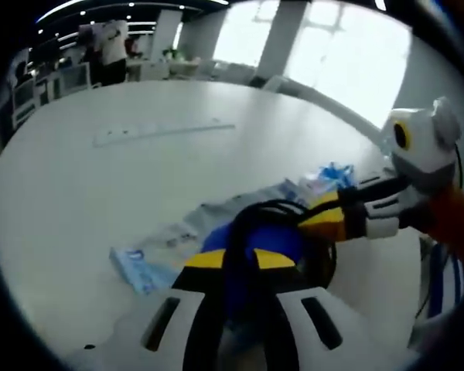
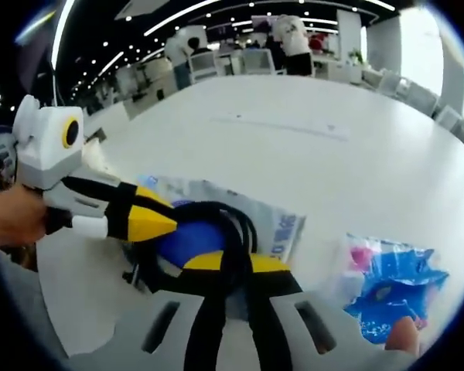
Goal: Arrange the tabletop items into an orderly group along one side of the table until the central work area is clear of visible clutter.
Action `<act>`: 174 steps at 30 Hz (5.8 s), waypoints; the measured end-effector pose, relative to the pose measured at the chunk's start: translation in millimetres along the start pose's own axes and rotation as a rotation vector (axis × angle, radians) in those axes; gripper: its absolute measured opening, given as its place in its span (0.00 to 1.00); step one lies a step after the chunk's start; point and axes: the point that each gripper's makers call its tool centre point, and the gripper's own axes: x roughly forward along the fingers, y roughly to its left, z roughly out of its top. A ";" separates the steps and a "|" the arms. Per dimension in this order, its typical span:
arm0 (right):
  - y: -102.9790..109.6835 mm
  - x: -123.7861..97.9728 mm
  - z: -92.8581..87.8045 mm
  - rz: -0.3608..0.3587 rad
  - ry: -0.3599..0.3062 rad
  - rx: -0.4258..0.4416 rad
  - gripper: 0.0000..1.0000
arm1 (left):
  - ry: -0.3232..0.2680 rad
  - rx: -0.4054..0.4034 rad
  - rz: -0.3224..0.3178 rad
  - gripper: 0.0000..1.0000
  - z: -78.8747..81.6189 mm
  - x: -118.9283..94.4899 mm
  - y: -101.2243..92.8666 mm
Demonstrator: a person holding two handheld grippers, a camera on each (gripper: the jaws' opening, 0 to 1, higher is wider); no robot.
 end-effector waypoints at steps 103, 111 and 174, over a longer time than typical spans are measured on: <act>-40.9 -90.2 -95.2 -0.032 0.084 0.173 0.03 | 0.143 0.008 -0.124 0.02 -47.9 1.8 -127.5; -43.7 -84.6 -95.7 -0.037 0.092 0.169 0.03 | 0.143 0.023 -0.117 0.03 -48.0 4.9 -126.2; 9.0 -108.0 -48.9 0.199 -0.178 0.027 0.87 | -0.042 0.207 -0.433 0.96 -33.9 -44.0 -167.0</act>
